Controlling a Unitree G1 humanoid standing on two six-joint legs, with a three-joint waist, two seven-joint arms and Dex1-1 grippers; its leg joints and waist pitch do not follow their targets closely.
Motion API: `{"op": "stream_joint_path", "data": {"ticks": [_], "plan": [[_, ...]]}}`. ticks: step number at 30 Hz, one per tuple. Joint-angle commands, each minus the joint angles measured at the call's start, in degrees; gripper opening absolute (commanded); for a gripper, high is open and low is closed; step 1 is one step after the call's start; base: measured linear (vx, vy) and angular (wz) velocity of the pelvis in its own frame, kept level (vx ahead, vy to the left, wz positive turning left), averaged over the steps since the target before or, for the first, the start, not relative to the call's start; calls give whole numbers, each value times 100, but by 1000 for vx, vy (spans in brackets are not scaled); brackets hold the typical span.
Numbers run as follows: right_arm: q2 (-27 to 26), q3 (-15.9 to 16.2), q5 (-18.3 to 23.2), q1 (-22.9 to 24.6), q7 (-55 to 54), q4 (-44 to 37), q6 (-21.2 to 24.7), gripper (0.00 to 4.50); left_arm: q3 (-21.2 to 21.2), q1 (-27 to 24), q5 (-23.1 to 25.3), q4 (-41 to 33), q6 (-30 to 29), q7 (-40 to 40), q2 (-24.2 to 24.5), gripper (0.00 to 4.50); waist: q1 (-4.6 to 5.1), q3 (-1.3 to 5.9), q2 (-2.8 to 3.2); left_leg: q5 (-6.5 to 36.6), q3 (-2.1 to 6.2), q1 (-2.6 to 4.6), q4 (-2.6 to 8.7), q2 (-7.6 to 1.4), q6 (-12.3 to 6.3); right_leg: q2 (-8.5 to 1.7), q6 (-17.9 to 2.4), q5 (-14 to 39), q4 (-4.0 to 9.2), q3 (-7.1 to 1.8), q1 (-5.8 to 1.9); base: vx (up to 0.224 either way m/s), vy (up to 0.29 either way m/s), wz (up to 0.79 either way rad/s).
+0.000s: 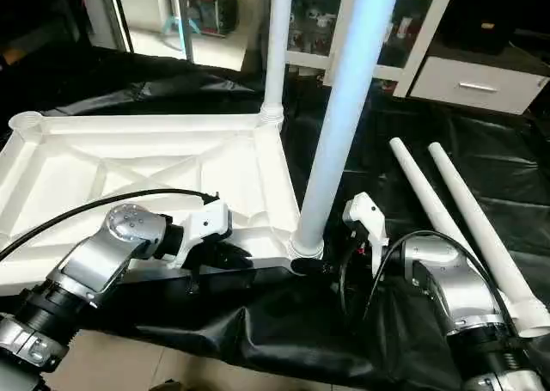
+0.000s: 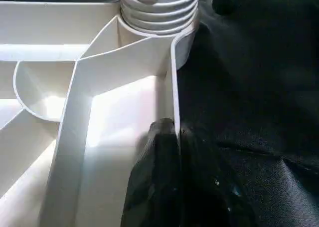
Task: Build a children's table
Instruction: Rotate leg to tighten
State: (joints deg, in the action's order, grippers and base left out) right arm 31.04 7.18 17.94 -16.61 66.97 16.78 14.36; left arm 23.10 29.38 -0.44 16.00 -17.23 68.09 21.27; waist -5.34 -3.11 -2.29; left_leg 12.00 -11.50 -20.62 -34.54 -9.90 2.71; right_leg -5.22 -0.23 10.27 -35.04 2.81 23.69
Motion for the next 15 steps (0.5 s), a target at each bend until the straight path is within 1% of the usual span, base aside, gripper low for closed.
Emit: {"op": "stream_joint_path", "data": {"ticks": [1,2,4,5,7,8,9,10,15], "plan": [[13,6,-36,-142,107,124,-125,384,69,30,-231,-212,62,218,-97,0,12,369,-64,600,133,46,392,-343,-521,-353,-1543,733,342,-237,-305,0,0,0],[13,6,-36,-142,107,124,-125,384,69,30,-231,-212,62,218,-97,0,11,367,-65,619,131,49,392,-343,-519,-352,-1541,751,346,-236,-303,0,0,0],[2,14,-41,-163,125,164,-155,366,74,30,-226,-216,66,220,-94,0,10,366,-65,646,130,54,392,-342,-506,-350,-1535,805,349,-236,-301,0,0,0],[-5,16,-42,-168,127,166,-160,350,83,31,-216,-218,73,224,-88,0,9,364,-63,647,130,55,392,-344,-505,-351,-1531,810,349,-238,-300,0,0,0],[-21,13,-53,-188,135,198,-182,346,94,45,-202,-194,87,228,-91,0,6,373,-65,571,128,53,384,-342,-526,-348,-1543,696,333,-240,-304,0,0,0],[-28,9,-56,-194,137,209,-191,332,97,50,-199,-186,90,231,-93,0,7,376,-72,555,127,55,382,-341,-536,-347,-1550,671,332,-239,-303,0,0,0],[-28,9,-56,-194,137,209,-192,332,97,50,-199,-186,90,231,-93,0,6,376,-67,535,127,53,381,-340,-546,-346,-1564,656,330,-236,-304,0,0,0],[-40,6,-63,-188,141,212,-211,309,105,43,-199,-190,88,235,-96,0,4,375,-65,550,128,53,381,-340,-547,-346,-1563,674,332,-236,-305,0,0,0],[-52,46,-90,-137,181,205,-265,287,126,2,-195,-236,72,248,-92,0,3,373,-63,591,130,55,381,-342,-530,-348,-1558,719,334,-236,-304,0,0,0]]}}
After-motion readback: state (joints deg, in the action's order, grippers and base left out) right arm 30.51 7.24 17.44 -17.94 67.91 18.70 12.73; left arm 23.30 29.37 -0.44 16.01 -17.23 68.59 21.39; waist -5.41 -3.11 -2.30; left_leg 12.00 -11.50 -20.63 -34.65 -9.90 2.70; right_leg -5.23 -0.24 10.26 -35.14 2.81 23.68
